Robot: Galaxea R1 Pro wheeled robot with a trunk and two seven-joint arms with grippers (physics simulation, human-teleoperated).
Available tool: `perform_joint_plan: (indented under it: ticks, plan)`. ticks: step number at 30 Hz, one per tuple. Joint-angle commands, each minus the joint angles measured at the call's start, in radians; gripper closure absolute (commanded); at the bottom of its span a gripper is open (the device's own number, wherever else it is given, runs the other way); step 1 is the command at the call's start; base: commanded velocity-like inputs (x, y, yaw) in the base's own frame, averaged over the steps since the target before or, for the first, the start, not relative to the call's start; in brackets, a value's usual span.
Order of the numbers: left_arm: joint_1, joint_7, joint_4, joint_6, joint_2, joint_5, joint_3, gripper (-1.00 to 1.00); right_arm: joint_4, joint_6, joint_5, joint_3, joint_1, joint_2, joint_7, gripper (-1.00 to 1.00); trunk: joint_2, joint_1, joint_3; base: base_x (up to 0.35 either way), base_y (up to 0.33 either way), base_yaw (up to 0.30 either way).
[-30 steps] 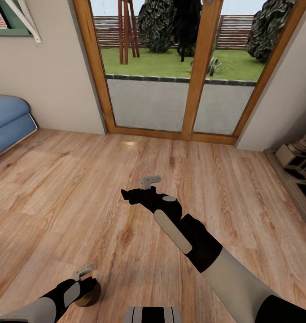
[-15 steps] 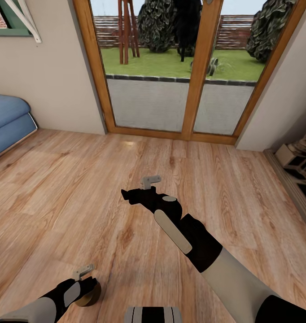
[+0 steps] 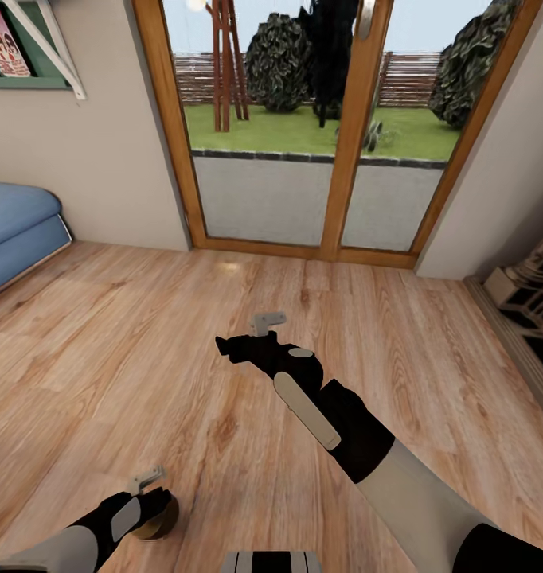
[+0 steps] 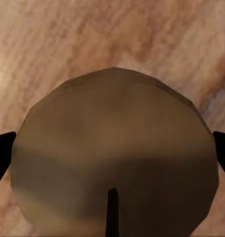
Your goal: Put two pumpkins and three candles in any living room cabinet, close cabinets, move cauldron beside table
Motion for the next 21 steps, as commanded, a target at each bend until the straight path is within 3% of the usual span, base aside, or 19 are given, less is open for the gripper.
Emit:
perform_joint_plan:
  ticks: [1,5,7,8,10,15,21]
  plan:
    - [0.000,0.004,-0.006,0.009,0.002,0.010,-0.003,1.00,0.001,0.001,-0.010,0.001,-0.001,0.000,-0.010,-1.00,0.000,-0.001,0.003,0.000,0.000,0.000]
    - [-0.001,0.007,-0.105,0.055,0.007,0.010,-0.002,1.00,0.006,0.000,-0.010,0.000,-0.001,0.000,-0.010,-1.00,0.001,-0.002,0.019,0.000,0.000,0.000]
    - [-0.001,0.009,-0.193,0.150,0.022,0.009,-0.001,1.00,0.007,0.000,-0.010,-0.002,-0.001,-0.001,-0.011,-1.00,0.001,-0.003,0.026,0.000,0.000,0.000]
    - [-0.001,0.008,-0.267,0.240,0.046,0.010,0.000,1.00,0.008,0.000,-0.010,-0.002,-0.001,-0.001,-0.011,-1.00,0.002,-0.004,0.030,0.000,0.000,0.000]
    - [-0.001,0.008,-0.369,0.348,0.078,0.011,0.004,1.00,0.009,0.000,-0.010,-0.003,-0.001,-0.003,-0.012,-1.00,0.002,-0.005,0.038,0.000,0.000,0.000]
    - [-0.001,0.008,-0.558,0.538,0.121,0.012,0.007,1.00,0.022,-0.001,-0.010,-0.003,-0.001,-0.007,-0.015,-1.00,0.003,-0.007,0.057,0.000,0.000,0.000]
    - [-0.001,0.009,-0.628,0.613,0.127,0.009,0.006,1.00,0.051,-0.002,-0.005,-0.003,-0.001,-0.007,-0.017,-1.00,0.005,-0.010,0.081,0.000,0.000,0.000]
